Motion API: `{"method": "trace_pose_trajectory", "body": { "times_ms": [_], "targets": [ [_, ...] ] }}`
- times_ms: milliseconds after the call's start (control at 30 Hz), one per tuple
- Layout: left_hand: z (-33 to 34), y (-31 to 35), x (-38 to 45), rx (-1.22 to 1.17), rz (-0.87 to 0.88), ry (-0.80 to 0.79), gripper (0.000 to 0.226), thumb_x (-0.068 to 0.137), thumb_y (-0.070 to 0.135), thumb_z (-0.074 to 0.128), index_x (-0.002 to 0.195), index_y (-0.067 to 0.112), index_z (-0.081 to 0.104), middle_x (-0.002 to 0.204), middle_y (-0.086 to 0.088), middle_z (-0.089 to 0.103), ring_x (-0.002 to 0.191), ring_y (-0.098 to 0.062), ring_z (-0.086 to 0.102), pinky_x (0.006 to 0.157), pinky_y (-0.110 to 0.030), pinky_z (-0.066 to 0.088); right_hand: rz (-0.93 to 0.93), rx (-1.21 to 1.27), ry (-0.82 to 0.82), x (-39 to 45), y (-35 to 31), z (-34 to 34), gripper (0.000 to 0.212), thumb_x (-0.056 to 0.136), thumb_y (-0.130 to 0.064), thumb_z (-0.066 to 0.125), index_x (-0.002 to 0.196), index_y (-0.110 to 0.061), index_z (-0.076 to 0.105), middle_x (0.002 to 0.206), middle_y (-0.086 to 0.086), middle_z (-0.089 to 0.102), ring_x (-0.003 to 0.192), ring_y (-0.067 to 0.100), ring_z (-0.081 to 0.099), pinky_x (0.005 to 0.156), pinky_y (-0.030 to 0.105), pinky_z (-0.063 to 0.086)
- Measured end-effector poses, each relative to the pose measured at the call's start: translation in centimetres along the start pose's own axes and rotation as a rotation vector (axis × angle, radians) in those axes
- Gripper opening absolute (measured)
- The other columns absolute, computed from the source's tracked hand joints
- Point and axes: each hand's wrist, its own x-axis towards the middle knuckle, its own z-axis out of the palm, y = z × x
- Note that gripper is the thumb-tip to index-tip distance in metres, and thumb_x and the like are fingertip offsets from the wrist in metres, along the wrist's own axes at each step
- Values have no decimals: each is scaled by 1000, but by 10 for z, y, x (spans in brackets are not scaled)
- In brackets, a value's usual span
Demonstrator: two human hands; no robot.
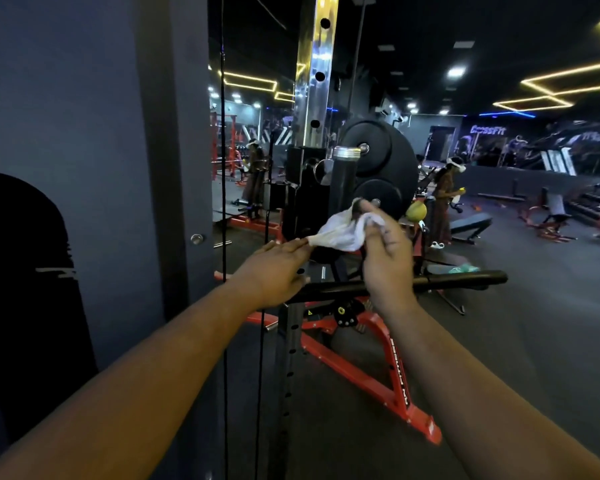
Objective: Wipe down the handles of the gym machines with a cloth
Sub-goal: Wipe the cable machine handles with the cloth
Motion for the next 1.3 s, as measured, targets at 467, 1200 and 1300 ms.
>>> {"method": "trace_pose_trajectory", "body": {
  "times_ms": [467, 1200, 1300],
  "targets": [
    [0, 12, -11, -121, -24, -9, 80, 102, 44, 56, 164, 22, 10, 170, 2, 21, 148, -24, 37, 122, -41, 30, 63, -180, -110, -21, 40, -16, 27, 100, -3, 54, 105, -19, 74, 107, -2, 75, 103, 13, 69, 94, 52, 54],
    [18, 20, -8, -272, -65, -1, 101, 97, 43, 66, 163, 26, -8, 172, 0, 11, 154, -23, 24, 125, -43, 25, -732, -510, -41, 17, -9, -18, 58, 86, 21, 53, 141, 0, 54, 148, 16, 52, 133, 29, 56, 111, 32, 46],
    [19, 19, -8, -271, -62, 6, 101, 97, 43, 66, 163, 28, -8, 172, 0, 12, 155, -22, 22, 126, -43, 21, -859, -818, -230, 55, -24, -5, 57, 86, 16, 51, 140, -1, 56, 151, 21, 49, 143, 36, 43, 121, 36, 28]
  ]
}}
